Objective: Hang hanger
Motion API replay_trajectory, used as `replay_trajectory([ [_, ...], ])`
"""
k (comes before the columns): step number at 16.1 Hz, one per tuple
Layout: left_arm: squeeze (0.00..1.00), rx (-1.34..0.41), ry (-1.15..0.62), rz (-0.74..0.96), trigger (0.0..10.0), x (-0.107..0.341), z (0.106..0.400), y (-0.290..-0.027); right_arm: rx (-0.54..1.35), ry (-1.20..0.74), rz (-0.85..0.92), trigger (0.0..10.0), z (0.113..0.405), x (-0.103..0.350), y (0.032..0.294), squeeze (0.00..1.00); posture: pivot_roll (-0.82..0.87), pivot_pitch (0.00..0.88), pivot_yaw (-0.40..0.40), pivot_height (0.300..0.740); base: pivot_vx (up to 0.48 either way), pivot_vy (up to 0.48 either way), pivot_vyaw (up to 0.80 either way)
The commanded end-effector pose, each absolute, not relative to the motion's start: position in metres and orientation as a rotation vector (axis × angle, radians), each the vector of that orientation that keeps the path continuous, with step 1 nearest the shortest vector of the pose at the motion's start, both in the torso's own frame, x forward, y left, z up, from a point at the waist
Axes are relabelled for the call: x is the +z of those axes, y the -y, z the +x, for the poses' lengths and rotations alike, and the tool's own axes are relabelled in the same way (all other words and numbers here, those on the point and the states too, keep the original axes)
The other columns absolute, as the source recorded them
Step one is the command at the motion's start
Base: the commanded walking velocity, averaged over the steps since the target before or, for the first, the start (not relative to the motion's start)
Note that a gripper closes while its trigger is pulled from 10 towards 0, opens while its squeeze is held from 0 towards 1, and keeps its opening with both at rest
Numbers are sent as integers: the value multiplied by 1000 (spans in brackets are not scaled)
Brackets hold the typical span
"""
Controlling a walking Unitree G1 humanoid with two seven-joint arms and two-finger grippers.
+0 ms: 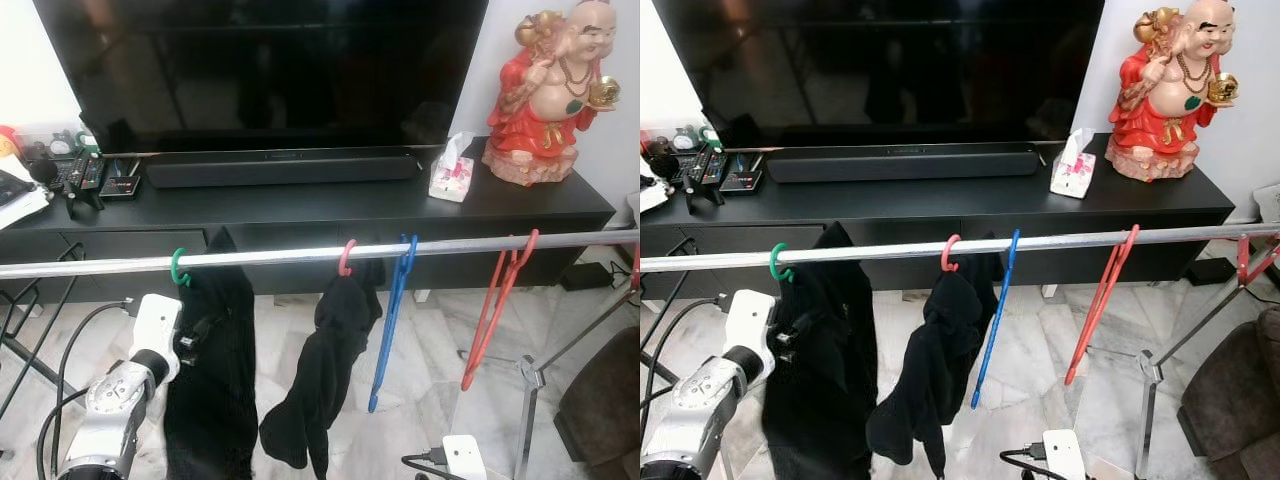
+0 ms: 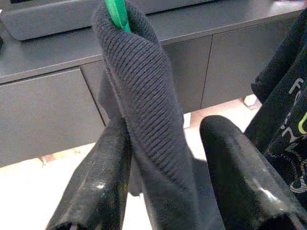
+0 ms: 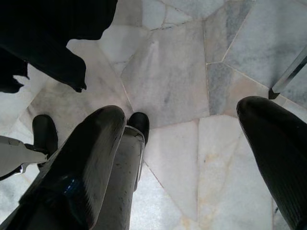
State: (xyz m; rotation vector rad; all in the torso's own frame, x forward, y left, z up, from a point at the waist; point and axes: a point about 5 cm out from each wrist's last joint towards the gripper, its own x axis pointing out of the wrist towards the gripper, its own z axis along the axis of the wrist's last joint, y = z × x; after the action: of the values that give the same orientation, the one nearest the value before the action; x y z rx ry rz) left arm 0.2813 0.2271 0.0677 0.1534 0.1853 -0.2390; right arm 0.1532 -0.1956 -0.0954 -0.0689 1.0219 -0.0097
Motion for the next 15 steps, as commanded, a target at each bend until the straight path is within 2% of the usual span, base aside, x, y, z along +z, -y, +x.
replay_trajectory([
  [1,0,-244,-191,175,0,66,281,-226,-14,-1028,-64,10000,150,-97,195,0,-52,0,-19,740,0,0,0],
  [10,0,-220,-188,210,0,69,280,-224,-12,-1028,-64,10000,151,-96,194,0,-49,0,-14,740,0,0,0],
  [15,0,-186,-135,234,0,76,277,-214,-13,-1028,-61,10000,151,-97,194,0,-47,0,-12,740,0,0,0],
])
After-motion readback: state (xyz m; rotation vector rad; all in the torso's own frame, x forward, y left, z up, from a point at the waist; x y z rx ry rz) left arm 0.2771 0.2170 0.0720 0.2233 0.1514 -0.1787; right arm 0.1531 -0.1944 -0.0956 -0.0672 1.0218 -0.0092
